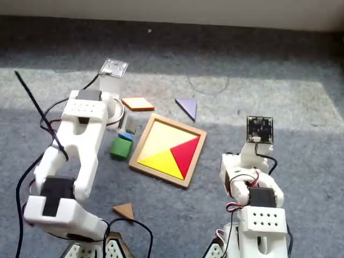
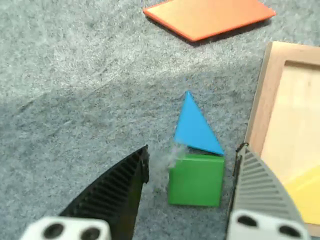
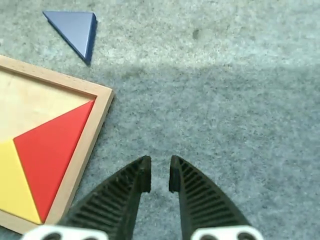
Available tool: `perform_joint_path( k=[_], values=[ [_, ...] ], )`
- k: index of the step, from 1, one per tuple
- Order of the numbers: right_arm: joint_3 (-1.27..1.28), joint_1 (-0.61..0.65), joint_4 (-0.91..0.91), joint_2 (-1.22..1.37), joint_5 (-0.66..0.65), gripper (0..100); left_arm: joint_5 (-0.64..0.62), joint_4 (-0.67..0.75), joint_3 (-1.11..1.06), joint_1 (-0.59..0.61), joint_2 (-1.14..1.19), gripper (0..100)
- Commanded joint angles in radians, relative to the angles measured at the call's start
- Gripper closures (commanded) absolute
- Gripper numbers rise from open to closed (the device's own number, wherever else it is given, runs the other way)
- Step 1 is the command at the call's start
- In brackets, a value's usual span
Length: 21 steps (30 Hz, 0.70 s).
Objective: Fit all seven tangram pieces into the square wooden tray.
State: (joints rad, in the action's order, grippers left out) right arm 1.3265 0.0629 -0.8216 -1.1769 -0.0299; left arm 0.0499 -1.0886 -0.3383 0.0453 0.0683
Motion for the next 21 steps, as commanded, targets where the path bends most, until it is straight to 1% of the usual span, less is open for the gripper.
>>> perform_joint_path(
  k=[1,4,6,11,18,21],
  values=[
    [-0.001,-0.012,0.019,-0.015,0.002,92.3,-0.012,-0.025,0.134,0.002,0.119,72],
    [-0.001,-0.012,0.019,-0.013,0.002,92.3,-0.009,-0.121,0.157,-0.002,0.122,72],
    [-0.001,-0.012,0.019,-0.013,0.002,92.2,-0.009,-0.161,0.157,-0.001,0.096,72],
    [-0.001,-0.010,0.019,-0.015,0.002,92.2,-0.011,-0.166,0.160,0.002,0.058,72],
    [-0.001,-0.010,0.019,-0.013,0.002,92.2,-0.014,-0.025,0.168,-0.002,0.199,72],
    [-0.001,-0.008,0.019,-0.013,0.002,92.2,-0.014,-0.011,0.200,-0.002,0.271,72]
  ],
)
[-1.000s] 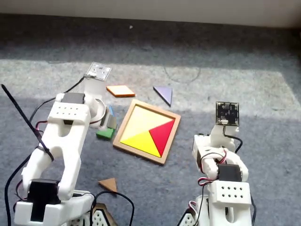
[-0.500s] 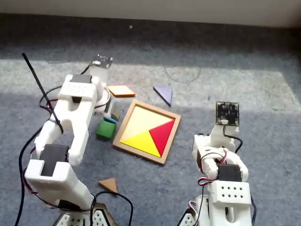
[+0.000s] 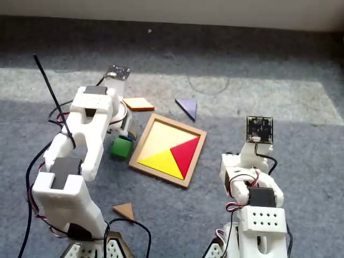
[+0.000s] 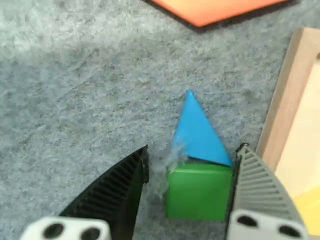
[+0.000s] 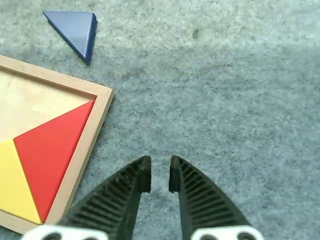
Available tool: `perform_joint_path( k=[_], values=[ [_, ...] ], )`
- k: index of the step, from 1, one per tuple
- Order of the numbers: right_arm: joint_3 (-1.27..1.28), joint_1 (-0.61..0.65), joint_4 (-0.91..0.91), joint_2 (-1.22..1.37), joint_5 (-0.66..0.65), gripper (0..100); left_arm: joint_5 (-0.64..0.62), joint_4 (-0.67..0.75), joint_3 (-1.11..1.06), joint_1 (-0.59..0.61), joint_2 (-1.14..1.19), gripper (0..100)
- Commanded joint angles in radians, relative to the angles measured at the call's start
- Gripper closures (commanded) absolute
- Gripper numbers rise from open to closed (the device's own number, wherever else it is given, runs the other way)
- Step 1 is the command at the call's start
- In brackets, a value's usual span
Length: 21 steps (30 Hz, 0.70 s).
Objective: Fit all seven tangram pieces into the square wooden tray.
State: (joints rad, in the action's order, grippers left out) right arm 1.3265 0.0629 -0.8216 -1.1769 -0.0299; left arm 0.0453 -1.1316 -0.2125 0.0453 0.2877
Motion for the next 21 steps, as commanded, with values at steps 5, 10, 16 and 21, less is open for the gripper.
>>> perform_joint_path(
  k=[5,10,16,21],
  values=[
    [-0.001,-0.008,0.019,-0.013,0.002,92.2,-0.011,-0.048,0.199,-0.007,0.151,75],
    [-0.001,-0.008,0.019,-0.015,0.000,92.2,-0.011,-0.106,0.295,-0.047,0.239,85],
    [-0.001,-0.008,0.019,-0.015,0.000,92.2,-0.011,-0.138,0.315,-0.053,0.245,90],
    [-0.001,-0.008,0.019,-0.013,0.000,92.2,-0.009,-0.138,0.312,-0.053,0.183,95]
  ],
)
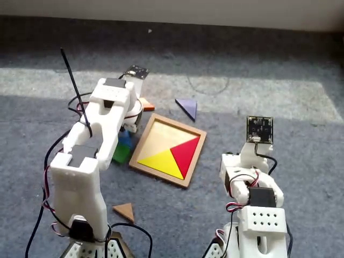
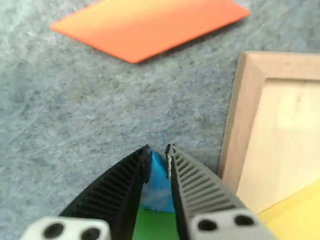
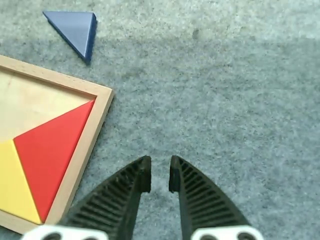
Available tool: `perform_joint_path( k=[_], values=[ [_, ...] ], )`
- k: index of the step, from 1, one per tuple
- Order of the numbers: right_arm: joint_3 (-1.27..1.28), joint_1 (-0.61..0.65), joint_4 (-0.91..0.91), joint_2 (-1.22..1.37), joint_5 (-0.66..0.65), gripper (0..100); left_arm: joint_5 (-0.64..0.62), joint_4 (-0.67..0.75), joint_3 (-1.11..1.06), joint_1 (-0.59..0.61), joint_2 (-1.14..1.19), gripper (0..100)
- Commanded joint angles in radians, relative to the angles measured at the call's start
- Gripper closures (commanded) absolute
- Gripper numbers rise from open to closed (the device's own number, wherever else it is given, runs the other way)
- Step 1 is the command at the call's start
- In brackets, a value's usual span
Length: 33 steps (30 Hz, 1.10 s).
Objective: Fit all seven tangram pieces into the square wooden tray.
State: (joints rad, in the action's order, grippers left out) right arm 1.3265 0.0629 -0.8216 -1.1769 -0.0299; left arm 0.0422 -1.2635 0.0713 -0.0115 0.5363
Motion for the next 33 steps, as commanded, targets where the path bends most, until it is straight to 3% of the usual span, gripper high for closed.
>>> perform_joint_path(
  k=[1,9,14,19,26,33],
  values=[
    [-0.001,-0.008,0.019,-0.013,0.000,92.2,-0.006,-0.006,0.028,0.004,-0.082,96],
    [0.001,-0.010,0.019,-0.012,0.000,92.2,0.000,-0.060,0.030,0.004,-0.196,99],
    [0.001,-0.010,0.019,-0.012,0.000,92.2,0.009,-0.173,0.030,0.005,-0.305,99],
    [0.001,-0.010,0.019,-0.015,0.000,92.2,0.101,-0.308,-0.016,0.005,-0.449,99],
    [0.001,-0.012,0.019,-0.015,0.000,92.2,0.276,-0.319,-0.389,-0.065,-0.817,99],
    [-0.001,-0.012,0.019,-0.015,0.000,92.2,0.416,-0.322,-0.756,-0.183,-1.116,80]
  ],
)
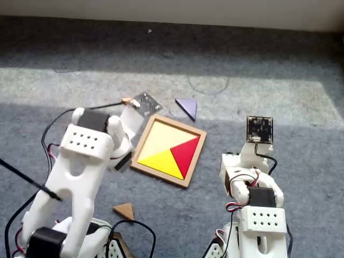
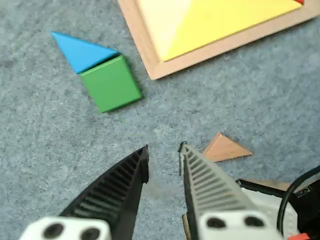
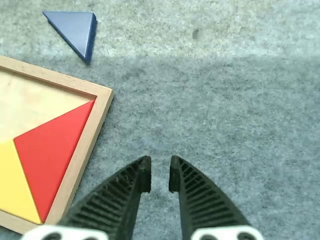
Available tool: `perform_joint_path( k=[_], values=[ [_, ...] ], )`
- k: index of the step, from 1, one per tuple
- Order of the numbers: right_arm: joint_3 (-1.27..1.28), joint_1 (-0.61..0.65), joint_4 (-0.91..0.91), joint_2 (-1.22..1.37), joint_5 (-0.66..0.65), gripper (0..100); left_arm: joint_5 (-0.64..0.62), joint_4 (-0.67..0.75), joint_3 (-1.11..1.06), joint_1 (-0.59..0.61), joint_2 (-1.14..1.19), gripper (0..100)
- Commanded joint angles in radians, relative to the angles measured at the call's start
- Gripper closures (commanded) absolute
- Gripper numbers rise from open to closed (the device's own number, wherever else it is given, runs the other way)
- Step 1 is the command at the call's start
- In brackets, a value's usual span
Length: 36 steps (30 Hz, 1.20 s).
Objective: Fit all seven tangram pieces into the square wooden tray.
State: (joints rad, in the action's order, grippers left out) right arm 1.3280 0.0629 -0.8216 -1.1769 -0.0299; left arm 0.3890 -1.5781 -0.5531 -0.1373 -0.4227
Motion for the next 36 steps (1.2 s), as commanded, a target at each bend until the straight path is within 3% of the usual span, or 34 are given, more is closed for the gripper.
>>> perform_joint_path(
  k=[1,10,19,25,32,36],
  values=[
    [-0.002,-0.012,0.019,-0.015,0.000,92.2,0.087,-0.008,-0.160,-0.065,-0.183,79],
    [-0.002,-0.012,0.019,-0.015,0.000,92.2,0.199,0.000,-0.344,-0.134,-0.165,75],
    [-0.002,-0.012,0.019,-0.015,0.000,92.2,0.233,0.170,-0.430,-0.222,0.031,75],
    [-0.002,-0.012,0.019,-0.015,0.000,92.2,0.124,0.307,-0.435,-0.222,0.087,76],
    [-0.002,-0.012,0.019,-0.015,0.000,92.2,0.129,0.459,-0.464,-0.211,0.094,85],
    [-0.002,-0.012,0.019,-0.015,0.000,92.2,0.170,0.466,-0.473,-0.205,0.084,89]
  ],
)
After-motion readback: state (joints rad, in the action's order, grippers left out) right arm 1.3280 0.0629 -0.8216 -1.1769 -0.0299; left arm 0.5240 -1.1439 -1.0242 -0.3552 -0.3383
